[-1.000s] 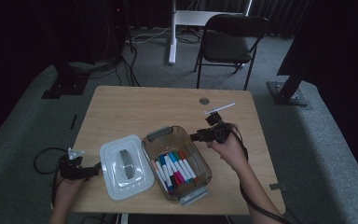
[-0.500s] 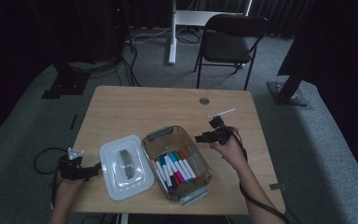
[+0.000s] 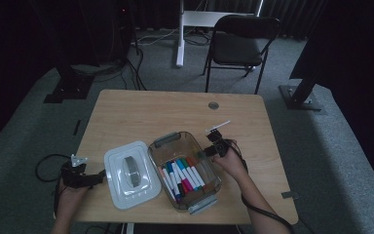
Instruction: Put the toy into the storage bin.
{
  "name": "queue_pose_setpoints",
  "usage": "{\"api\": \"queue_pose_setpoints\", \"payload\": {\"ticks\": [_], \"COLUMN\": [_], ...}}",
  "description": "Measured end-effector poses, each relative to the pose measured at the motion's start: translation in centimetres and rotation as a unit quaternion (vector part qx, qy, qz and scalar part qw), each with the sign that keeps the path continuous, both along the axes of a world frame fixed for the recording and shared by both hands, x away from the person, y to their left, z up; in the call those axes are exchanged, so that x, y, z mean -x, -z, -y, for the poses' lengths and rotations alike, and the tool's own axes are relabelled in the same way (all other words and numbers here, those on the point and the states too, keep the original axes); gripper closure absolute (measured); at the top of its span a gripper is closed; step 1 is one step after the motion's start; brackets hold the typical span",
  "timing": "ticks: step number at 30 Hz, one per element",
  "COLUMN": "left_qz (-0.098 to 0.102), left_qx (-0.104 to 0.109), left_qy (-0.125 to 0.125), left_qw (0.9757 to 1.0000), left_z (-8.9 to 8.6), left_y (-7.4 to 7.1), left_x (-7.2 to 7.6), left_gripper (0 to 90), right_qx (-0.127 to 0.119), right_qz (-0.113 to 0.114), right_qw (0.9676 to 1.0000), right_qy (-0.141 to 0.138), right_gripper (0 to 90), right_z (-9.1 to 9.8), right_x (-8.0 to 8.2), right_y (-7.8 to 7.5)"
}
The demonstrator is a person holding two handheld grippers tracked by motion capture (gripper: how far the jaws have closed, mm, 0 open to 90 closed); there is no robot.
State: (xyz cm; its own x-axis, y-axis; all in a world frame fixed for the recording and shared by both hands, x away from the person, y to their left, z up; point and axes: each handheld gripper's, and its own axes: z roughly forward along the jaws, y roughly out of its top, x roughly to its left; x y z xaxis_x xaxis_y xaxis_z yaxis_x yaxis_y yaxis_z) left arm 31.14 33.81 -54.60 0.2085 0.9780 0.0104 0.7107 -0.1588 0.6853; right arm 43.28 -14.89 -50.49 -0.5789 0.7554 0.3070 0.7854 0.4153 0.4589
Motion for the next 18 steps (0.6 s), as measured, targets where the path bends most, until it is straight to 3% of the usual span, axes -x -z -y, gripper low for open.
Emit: {"api": "queue_pose_setpoints", "payload": {"ticks": [10, 18], "left_qz": [0.0, 0.0], "left_qx": [0.0, 0.0], "left_qy": [0.0, 0.0], "left_qw": [1.0, 1.0], "left_z": [0.0, 0.0], "left_y": [0.0, 0.0], "left_x": [0.0, 0.0], "left_gripper": [0.5, 0.5], "right_qx": [0.022, 0.035], "right_qz": [-0.001, 0.011], "right_qw": [0.9998, 0.9991], "right_qy": [-0.003, 0.021], "right_gripper": [54.2, 57.3], "right_z": [-0.8, 0.7], "right_x": [-0.3, -0.3], "right_y": [0.9, 0.4]}}
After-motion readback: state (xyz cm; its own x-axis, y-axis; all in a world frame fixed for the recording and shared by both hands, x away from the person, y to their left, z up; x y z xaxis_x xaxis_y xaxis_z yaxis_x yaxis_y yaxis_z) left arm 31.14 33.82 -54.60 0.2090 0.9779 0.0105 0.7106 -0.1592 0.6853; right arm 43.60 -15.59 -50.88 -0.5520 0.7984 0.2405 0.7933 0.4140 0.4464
